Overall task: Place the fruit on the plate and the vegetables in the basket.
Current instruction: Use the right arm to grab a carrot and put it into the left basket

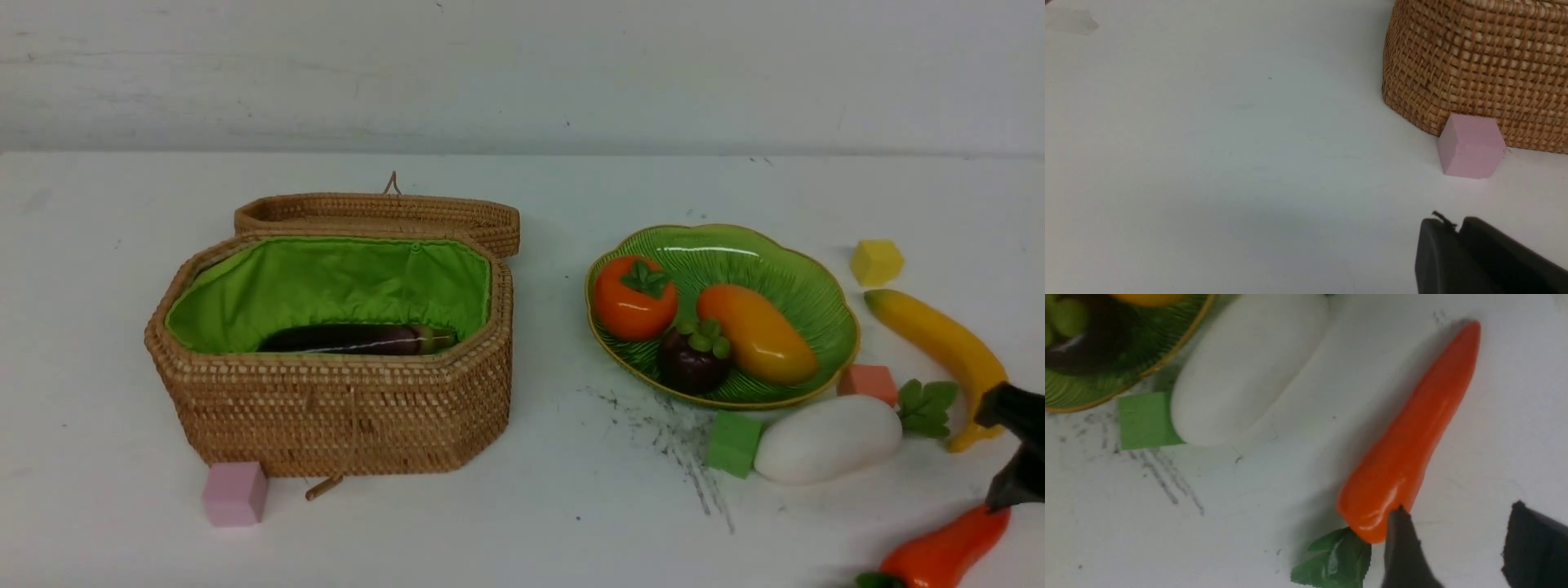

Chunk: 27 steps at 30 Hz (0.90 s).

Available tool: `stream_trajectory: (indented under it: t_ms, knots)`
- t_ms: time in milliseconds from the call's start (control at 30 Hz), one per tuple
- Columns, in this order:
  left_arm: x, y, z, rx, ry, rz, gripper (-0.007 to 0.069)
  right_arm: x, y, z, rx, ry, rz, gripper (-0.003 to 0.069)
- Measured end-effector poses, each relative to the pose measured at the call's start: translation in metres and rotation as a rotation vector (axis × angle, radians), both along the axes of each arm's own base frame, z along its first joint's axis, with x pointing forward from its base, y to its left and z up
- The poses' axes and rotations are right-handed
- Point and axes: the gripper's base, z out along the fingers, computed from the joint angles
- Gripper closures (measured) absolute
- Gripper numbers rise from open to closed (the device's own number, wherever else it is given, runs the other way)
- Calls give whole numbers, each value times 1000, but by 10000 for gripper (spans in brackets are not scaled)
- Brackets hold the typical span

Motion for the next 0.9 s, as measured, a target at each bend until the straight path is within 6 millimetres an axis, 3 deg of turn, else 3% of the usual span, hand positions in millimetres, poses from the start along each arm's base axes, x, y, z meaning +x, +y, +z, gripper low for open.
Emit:
stream_trajectory:
  t_ms: [133, 300, 367, 433, 500, 533, 567, 667, 767, 900]
  knots:
    - [0, 0, 0, 0, 0, 0, 564, 21, 1, -31, 12, 86, -41, 148]
    - [0, 0, 0, 0, 0, 0, 561, 42, 3, -64, 37, 122, -88, 116]
    - [0, 0, 0, 0, 0, 0, 559, 47, 4, -77, 34, 143, -93, 125]
    - [0, 0, 0, 0, 0, 0, 557, 50, 4, -91, 23, 189, -73, 187]
    - [0, 0, 0, 0, 0, 0, 557, 50, 4, -92, 17, 198, -62, 243]
    - [0, 0, 0, 0, 1, 0, 557, 50, 4, -93, 14, 199, -53, 320]
    - [0, 0, 0, 0, 1, 0, 557, 50, 4, -92, 14, 198, -53, 330]
    - [0, 0, 0, 0, 1, 0, 554, 49, 4, -85, 15, 170, -39, 324]
    - [0, 0, 0, 0, 1, 0, 551, 44, 4, -56, 7, 66, 21, 324]
    - [0, 0, 0, 0, 1, 0, 547, 41, 8, 9, 19, -174, 128, 324]
